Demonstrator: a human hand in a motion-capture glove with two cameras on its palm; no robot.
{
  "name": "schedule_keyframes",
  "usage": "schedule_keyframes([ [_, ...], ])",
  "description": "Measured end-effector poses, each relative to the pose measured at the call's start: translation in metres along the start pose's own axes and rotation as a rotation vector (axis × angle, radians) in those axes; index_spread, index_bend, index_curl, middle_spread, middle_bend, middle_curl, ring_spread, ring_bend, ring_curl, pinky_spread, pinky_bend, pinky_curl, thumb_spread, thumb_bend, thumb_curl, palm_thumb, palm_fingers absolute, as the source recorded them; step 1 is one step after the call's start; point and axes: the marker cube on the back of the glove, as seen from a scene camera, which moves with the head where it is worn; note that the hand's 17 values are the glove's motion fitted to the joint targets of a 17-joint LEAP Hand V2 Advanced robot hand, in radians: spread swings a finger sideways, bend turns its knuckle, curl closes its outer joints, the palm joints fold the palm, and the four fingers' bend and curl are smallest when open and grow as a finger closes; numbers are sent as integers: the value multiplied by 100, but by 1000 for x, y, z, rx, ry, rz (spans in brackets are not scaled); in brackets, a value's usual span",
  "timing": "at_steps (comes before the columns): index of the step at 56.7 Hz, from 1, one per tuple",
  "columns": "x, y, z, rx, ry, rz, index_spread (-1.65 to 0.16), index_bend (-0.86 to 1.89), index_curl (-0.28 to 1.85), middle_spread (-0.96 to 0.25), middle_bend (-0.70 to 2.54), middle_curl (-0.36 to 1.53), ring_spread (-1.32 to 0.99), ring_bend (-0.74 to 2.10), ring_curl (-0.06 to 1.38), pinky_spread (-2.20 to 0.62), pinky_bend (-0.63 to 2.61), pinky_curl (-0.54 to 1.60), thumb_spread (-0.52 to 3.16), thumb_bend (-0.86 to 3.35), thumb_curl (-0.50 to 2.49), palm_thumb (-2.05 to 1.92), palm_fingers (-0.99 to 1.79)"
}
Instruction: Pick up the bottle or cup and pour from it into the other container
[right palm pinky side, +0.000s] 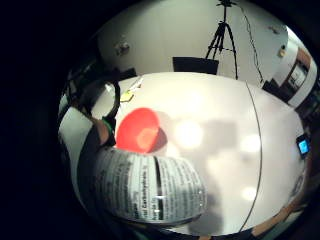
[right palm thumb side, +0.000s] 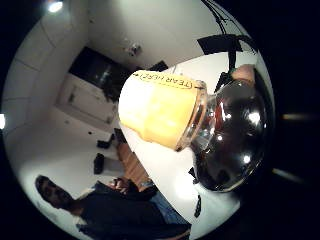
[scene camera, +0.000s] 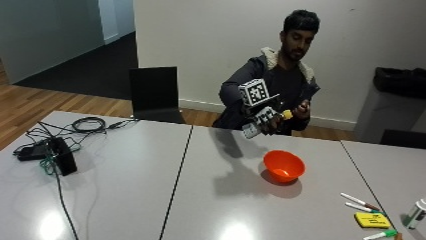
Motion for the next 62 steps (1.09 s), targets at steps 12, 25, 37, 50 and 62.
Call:
schedule_keyframes([
  [12,-19,-35,18,-116,306,-101,-29,17,41,-24,56,47,-19,66,41,-22,49,36,50,-4,57,97,134],
  [25,-23,-61,37,-224,645,-181,-29,17,41,-24,55,47,-19,66,41,-21,49,37,49,-4,58,97,134],
  [37,-26,-63,62,-304,857,-246,-29,17,41,-25,55,47,-19,66,41,-22,49,37,49,-4,58,97,134],
  [50,-27,-64,82,-368,1092,-319,-30,17,41,-25,55,47,-19,65,41,-23,48,37,48,-4,58,97,134],
  [62,-26,-61,91,-404,1164,-340,-30,17,41,-25,55,47,-20,65,41,-22,47,36,48,-4,58,97,134],
])
